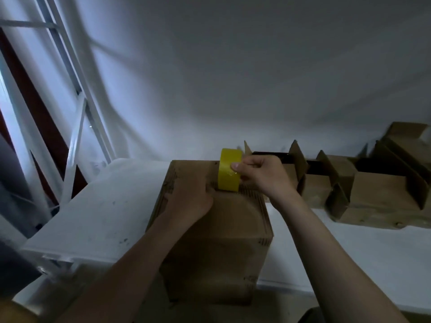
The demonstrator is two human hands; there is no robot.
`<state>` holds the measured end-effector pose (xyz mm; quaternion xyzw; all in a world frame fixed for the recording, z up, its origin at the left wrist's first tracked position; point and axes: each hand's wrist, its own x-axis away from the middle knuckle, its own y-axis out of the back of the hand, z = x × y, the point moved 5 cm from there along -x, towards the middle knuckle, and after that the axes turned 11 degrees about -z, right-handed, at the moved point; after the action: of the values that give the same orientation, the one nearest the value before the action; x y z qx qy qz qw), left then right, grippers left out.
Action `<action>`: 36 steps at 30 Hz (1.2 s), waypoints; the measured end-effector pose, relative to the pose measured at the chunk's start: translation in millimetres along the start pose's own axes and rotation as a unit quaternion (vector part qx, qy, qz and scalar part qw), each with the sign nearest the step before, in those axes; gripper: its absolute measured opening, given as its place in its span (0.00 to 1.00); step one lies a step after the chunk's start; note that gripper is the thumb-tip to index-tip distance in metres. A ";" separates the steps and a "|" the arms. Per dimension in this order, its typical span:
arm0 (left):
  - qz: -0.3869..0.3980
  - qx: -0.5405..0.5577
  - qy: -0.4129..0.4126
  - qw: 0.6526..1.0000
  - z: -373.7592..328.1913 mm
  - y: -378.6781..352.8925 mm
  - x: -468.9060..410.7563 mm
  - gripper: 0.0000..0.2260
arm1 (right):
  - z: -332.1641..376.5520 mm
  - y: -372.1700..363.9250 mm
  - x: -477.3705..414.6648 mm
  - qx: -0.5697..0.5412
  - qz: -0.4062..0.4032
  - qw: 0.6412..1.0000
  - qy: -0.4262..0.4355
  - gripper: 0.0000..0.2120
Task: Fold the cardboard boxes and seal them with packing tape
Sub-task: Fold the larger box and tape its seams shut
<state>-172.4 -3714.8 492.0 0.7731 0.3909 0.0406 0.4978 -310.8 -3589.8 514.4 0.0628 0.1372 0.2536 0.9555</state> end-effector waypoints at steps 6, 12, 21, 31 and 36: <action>0.041 0.091 0.063 0.993 3.0 11.7 4.0 0.11 | -2.1 -20.6 3.8 -0.048 -0.038 0.997 -0.053 0.25; 0.063 0.116 0.059 0.990 6.0 14.2 -2.1 0.11 | 7.9 -12.6 -7.8 0.178 -0.063 0.974 0.121 0.20; 0.010 0.124 0.073 0.990 7.7 25.4 -13.4 0.18 | -0.5 -1.0 -1.9 0.267 -0.031 0.933 0.238 0.18; 0.030 0.169 0.052 0.984 33.4 28.1 -37.6 0.19 | -6.6 -29.4 1.8 0.199 -0.001 0.931 0.306 0.24; 0.123 0.182 0.053 0.974 37.5 16.7 -36.0 0.19 | -12.2 -37.1 -7.6 0.128 0.072 0.953 0.266 0.26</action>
<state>-170.9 -3769.0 498.4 0.8897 0.3195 0.0699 0.3184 -303.3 -3625.1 497.5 0.1242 0.4124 0.3095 0.8478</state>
